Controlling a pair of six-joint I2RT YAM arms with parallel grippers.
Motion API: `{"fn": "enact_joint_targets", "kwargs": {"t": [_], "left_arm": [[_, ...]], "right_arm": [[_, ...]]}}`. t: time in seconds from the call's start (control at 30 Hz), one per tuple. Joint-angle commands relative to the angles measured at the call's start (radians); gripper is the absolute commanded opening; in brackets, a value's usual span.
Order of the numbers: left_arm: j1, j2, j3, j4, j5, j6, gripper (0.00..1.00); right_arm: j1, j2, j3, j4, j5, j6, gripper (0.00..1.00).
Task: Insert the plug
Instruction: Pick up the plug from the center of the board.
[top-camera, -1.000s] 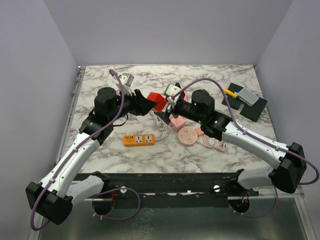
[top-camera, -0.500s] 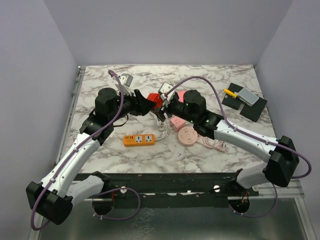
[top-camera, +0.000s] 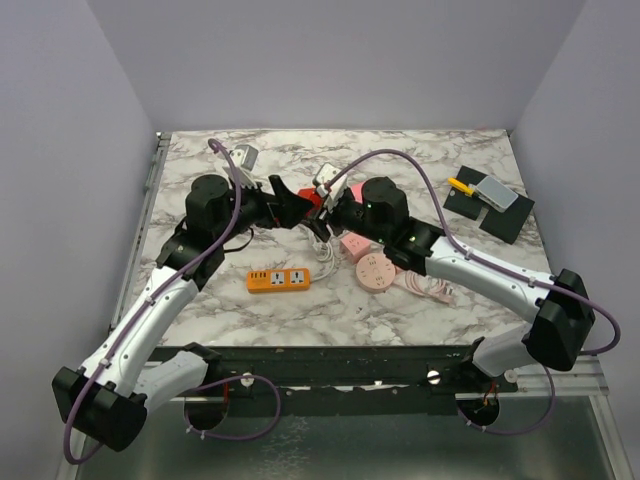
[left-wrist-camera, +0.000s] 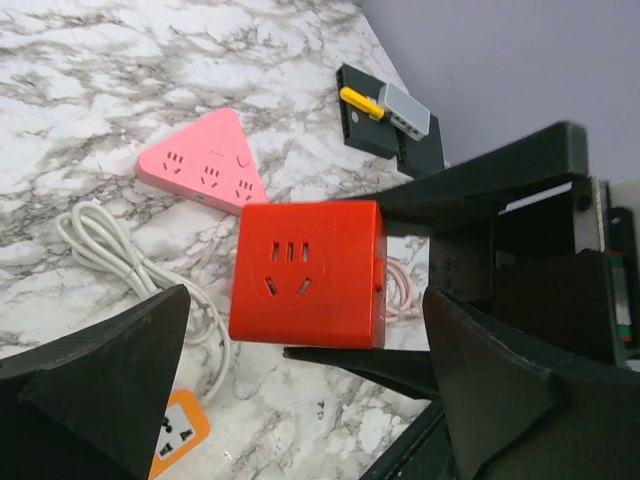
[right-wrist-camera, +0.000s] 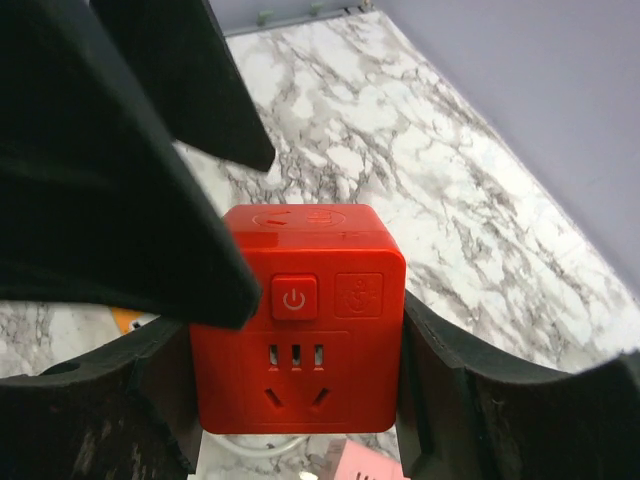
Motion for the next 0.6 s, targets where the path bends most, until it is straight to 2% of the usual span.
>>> {"fn": "enact_joint_targets", "kwargs": {"t": [0.0,0.1,0.23,0.37,0.43,0.57], "left_arm": [[0.072,0.001,0.075,-0.009,0.000,-0.017,0.99],[0.118,0.016,0.126,-0.001,0.053,0.041,0.99],[0.135,0.000,0.166,0.028,0.068,0.250,0.99],[0.184,-0.028,0.162,0.022,0.215,0.480,0.99],[0.189,-0.059,0.143,-0.005,0.315,0.627,0.99],[0.189,-0.147,0.056,-0.018,0.434,0.822,0.99]], "right_arm": [[0.004,-0.006,0.069,-0.152,0.015,0.071,0.01],[0.004,-0.004,0.107,-0.261,0.030,0.115,0.01],[-0.026,-0.043,0.108,-0.275,0.075,0.231,0.01],[-0.056,0.001,0.225,-0.423,0.070,0.365,0.06],[-0.069,0.051,0.326,-0.529,0.064,0.415,0.01],[-0.096,0.112,0.465,-0.625,0.000,0.518,0.01]]}}
